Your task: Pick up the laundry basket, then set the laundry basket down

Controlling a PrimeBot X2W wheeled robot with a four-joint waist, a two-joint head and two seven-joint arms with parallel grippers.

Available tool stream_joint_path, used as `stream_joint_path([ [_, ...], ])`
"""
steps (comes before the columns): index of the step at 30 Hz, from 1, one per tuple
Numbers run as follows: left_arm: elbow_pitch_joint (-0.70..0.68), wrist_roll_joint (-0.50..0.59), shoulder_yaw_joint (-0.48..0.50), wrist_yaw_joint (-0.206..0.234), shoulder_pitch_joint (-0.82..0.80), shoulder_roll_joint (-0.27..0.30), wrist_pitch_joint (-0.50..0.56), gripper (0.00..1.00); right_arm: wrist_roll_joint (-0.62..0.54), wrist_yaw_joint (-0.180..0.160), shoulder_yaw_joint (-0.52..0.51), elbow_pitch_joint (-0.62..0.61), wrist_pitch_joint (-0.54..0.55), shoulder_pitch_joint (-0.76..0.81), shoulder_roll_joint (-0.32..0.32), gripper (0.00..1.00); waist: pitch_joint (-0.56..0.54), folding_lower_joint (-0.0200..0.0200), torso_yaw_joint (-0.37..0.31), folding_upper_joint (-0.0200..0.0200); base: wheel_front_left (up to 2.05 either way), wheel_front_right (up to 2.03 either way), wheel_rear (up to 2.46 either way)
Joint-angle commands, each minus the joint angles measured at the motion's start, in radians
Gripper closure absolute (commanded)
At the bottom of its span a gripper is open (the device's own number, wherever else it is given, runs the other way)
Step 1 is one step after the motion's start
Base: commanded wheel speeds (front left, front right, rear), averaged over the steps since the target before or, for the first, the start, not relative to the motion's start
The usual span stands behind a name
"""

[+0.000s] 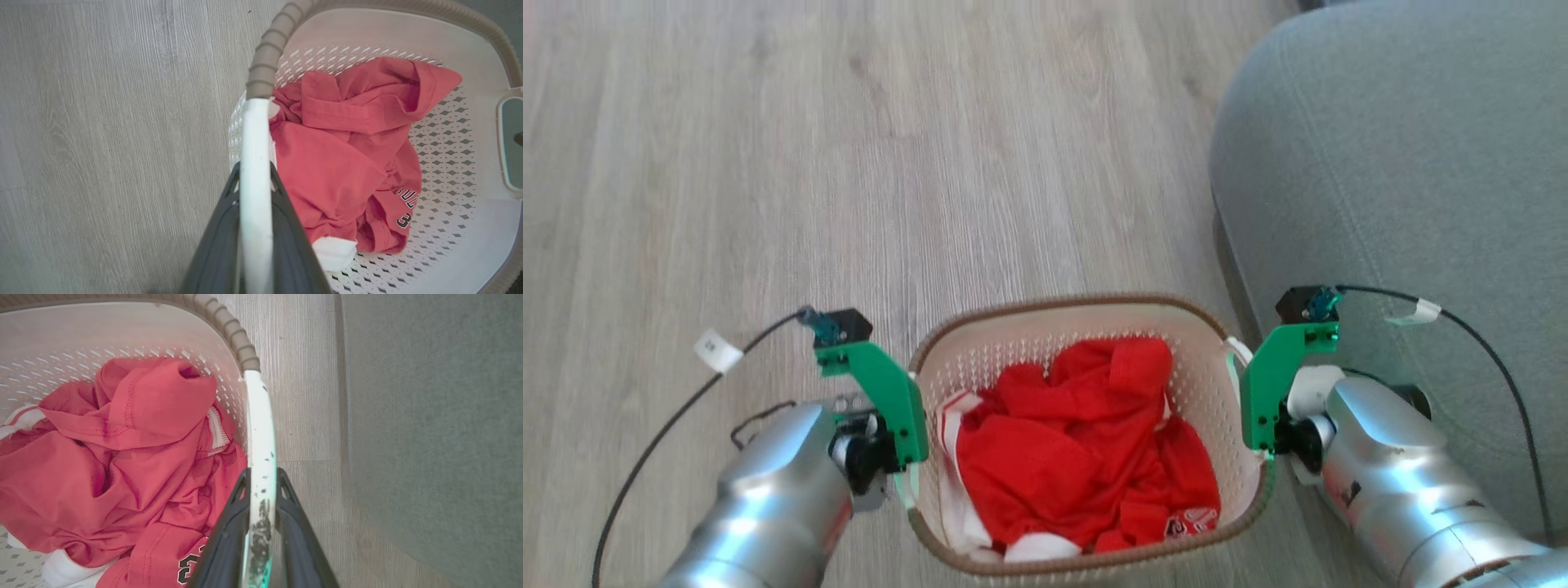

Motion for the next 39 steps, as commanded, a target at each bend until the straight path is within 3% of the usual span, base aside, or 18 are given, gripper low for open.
stream_joint_path([
  [1, -0.004, -0.014, 0.018, -0.007, -0.024, 0.06, 0.004, 1.0, -0.022, -0.012, -0.003, -0.002, 0.007, 0.008, -0.037, 1.0, -0.043, 0.0001, -0.003, 0.0, 0.0, 0.0, 0.0],
  [20, 0.026, -0.065, -0.015, -0.007, 0.033, 0.058, 0.029, 1.0, -0.1, -0.012, -0.092, -0.002, 0.052, 0.069, -0.03, 1.0, -0.151, 0.0001, 0.001, 0.0, 0.0, 0.0, 0.0],
  [39, 0.054, -0.083, -0.035, -0.007, 0.034, 0.056, 0.014, 1.0, -0.14, -0.012, -0.135, -0.002, 0.023, 0.075, -0.027, 1.0, -0.162, 0.0001, 0.007, 0.0, 0.0, 0.0, 0.0],
])
